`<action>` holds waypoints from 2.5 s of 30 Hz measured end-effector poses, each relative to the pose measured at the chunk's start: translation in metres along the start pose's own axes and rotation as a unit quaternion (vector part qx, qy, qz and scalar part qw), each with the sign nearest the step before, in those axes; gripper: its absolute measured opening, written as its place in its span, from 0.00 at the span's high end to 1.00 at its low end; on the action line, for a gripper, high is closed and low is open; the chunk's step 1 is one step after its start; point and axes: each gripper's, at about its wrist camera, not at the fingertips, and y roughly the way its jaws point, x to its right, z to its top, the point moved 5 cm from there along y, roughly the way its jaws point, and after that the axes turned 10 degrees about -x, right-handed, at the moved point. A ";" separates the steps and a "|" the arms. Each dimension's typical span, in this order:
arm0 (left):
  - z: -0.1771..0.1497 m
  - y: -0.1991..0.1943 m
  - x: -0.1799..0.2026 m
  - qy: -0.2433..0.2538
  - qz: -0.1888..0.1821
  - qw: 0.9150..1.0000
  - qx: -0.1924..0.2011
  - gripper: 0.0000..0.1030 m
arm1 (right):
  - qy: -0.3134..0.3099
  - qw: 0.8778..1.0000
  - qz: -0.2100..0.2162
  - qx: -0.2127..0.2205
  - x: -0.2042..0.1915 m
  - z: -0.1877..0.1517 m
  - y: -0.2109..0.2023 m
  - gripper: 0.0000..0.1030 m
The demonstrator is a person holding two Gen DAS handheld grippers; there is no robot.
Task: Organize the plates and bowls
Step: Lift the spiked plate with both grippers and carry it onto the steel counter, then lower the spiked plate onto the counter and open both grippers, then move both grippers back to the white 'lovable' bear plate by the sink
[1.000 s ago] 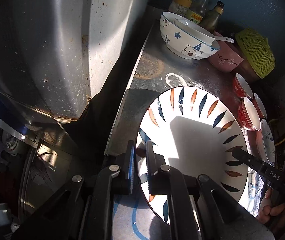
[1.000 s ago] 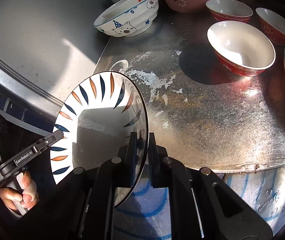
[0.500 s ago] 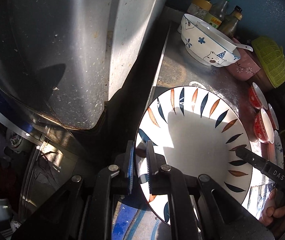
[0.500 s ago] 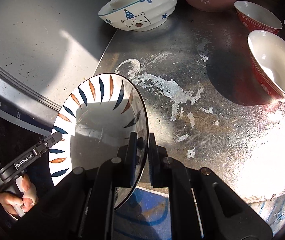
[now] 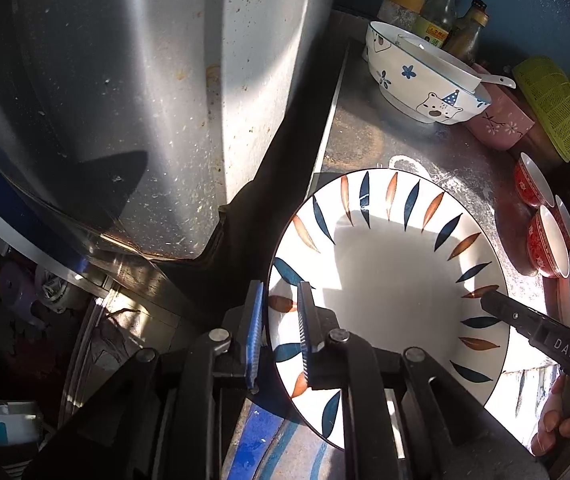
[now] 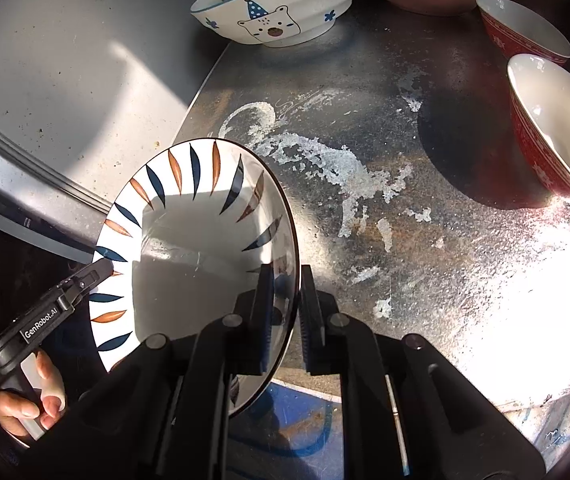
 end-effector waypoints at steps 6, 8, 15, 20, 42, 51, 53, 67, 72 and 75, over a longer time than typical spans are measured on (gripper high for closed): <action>-0.005 -0.020 0.002 -0.002 0.013 1.000 0.023 0.36 | -0.009 0.999 -0.022 0.023 0.002 -0.003 -0.021 0.81; -0.007 -0.027 0.003 -0.001 0.016 0.999 0.028 0.25 | -0.006 0.999 -0.024 0.028 0.003 -0.005 -0.030 0.60; -0.019 -0.057 0.019 0.015 0.020 0.999 0.042 0.02 | 0.013 0.999 -0.010 0.049 0.004 -0.020 -0.063 0.00; -0.029 -0.073 0.030 0.026 0.021 0.998 0.047 0.01 | 0.017 0.998 -0.007 0.067 0.007 -0.034 -0.084 0.00; -0.066 -0.123 0.137 0.107 -0.029 0.992 0.068 0.00 | 0.083 0.987 -0.033 0.132 0.068 -0.115 -0.184 0.00; -0.081 -0.131 0.190 0.157 -0.046 0.984 0.070 0.00 | 0.126 0.979 -0.042 0.157 0.106 -0.142 -0.214 0.00; -0.083 -0.133 0.200 0.167 -0.051 0.982 0.070 0.00 | 0.134 0.977 -0.044 0.162 0.112 -0.147 -0.220 0.00; -0.105 -0.136 0.272 0.228 -0.086 0.968 0.059 0.00 | 0.183 0.964 -0.060 0.185 0.156 -0.182 -0.251 0.00; -0.114 -0.135 0.294 0.246 -0.100 0.963 0.051 0.00 | 0.200 0.959 -0.067 0.190 0.171 -0.192 -0.260 0.00; -0.120 -0.134 0.307 0.255 -0.112 0.960 0.044 0.00 | 0.209 0.956 -0.071 0.192 0.180 -0.199 -0.264 0.00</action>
